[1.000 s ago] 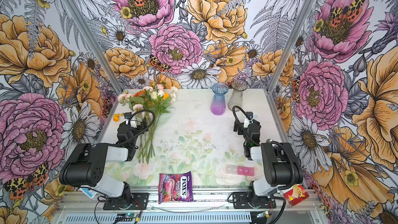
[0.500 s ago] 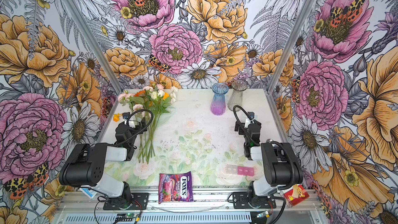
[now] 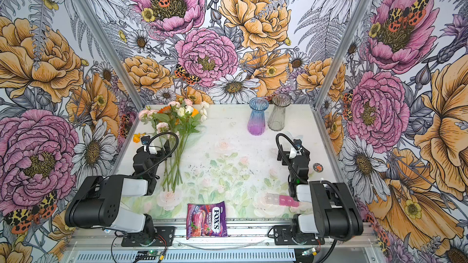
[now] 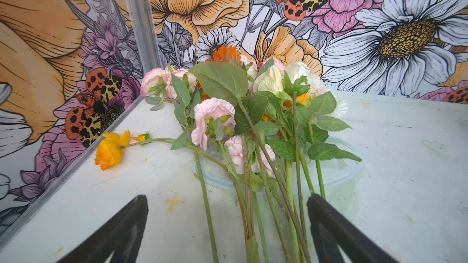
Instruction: Arrange the flowers into the vase
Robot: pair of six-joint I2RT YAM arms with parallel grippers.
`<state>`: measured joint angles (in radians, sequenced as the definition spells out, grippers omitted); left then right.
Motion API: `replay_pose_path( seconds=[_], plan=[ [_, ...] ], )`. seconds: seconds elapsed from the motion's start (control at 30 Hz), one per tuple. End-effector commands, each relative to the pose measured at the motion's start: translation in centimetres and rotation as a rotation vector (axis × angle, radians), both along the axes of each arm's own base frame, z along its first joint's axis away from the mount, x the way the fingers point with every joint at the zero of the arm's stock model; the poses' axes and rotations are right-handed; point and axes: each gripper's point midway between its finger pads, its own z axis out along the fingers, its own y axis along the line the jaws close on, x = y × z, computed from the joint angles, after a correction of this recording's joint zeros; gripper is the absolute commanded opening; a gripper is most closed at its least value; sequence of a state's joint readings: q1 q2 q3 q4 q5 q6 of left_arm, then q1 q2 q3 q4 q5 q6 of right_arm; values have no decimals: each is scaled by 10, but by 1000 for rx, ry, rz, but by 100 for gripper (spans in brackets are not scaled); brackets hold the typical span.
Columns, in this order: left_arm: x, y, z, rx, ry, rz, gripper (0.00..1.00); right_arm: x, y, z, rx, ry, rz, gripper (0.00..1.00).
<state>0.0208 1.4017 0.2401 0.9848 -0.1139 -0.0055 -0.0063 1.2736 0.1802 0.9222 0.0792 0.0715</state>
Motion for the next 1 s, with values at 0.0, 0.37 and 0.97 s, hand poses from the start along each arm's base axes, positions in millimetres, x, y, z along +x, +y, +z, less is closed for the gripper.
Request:
replay_pose_path(
  seconds=[0.0,0.37,0.97],
  plan=[
    [-15,10,35,-14,-67,116,99,-5,4,35,48,-34,6,99],
    [-46,-24,44,-261,287,80,91,-14,76,72,248,132,263,97],
    [2,-108,-27,-119,708,-102,54,-29,330,78,208,416,930,96]
  ],
)
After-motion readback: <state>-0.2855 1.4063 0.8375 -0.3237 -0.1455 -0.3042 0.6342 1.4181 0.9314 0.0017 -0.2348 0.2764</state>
